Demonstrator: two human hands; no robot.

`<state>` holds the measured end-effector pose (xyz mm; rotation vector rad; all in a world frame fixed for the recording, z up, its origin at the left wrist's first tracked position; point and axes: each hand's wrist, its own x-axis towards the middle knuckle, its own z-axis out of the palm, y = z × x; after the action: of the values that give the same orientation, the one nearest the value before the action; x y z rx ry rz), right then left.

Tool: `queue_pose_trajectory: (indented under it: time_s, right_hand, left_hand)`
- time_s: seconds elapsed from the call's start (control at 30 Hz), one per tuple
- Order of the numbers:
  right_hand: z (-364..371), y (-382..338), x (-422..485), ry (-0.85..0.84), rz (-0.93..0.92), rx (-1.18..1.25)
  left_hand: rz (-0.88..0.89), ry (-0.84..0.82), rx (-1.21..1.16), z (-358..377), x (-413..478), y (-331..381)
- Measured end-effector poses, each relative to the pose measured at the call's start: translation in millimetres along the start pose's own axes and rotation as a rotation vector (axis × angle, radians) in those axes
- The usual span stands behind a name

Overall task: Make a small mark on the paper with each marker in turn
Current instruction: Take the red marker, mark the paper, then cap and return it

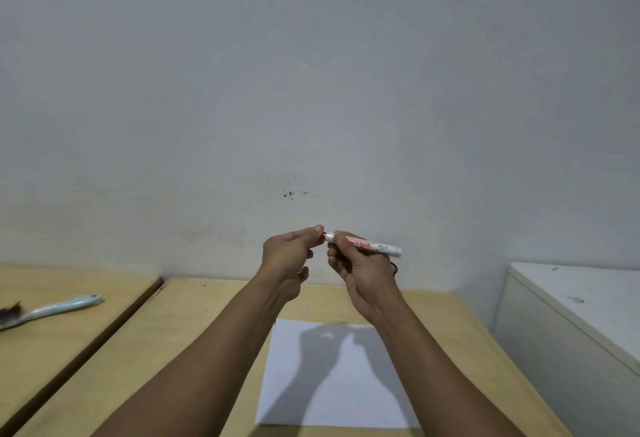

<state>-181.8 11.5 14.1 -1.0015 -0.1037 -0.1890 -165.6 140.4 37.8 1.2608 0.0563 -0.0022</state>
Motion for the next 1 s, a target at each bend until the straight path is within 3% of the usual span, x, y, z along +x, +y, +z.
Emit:
queue_pose_trajectory:
  time_s: [0.2, 0.3, 0.37, 0.43, 0.53, 0.6, 0.67, 0.8, 1.0]
  right_hand:
    - [-1, 18, -13, -0.024, -0.114, -0.197]
    - [-4, 30, -13, -0.058, -0.116, -0.265]
    - [-9, 37, -11, -0.067, -0.096, -0.273]
    - [-16, 45, -9, -0.045, -0.077, -0.268]
    - [-28, 59, -7, -0.027, -0.031, -0.265]
    - [-36, 69, -5, -0.01, 0.008, -0.285]
    - [-42, 79, -3, -0.006, 0.04, -0.318]
    - [-48, 96, 2, -0.003, 0.082, -0.355]
    - [-45, 115, 9, -0.008, 0.1, -0.414]
  left_hand:
    - [-0.222, 0.01, -0.048, -19, 8, -11]
    - [-0.244, 0.01, -0.024, -30, 15, -19]
    - [-0.178, 0.068, 0.031, -40, 20, -28]
    - [0.005, 0.122, 0.156, -56, 26, -42]
    - [0.242, 0.167, 0.564, -92, 38, -71]
    - [0.233, 0.199, 0.855, -115, 45, -93]
    - [0.221, 0.221, 0.986, -133, 48, -110]
    - [0.214, 0.223, 1.099, -149, 55, -124]
    - [0.171, 0.226, 1.06, -151, 62, -132]
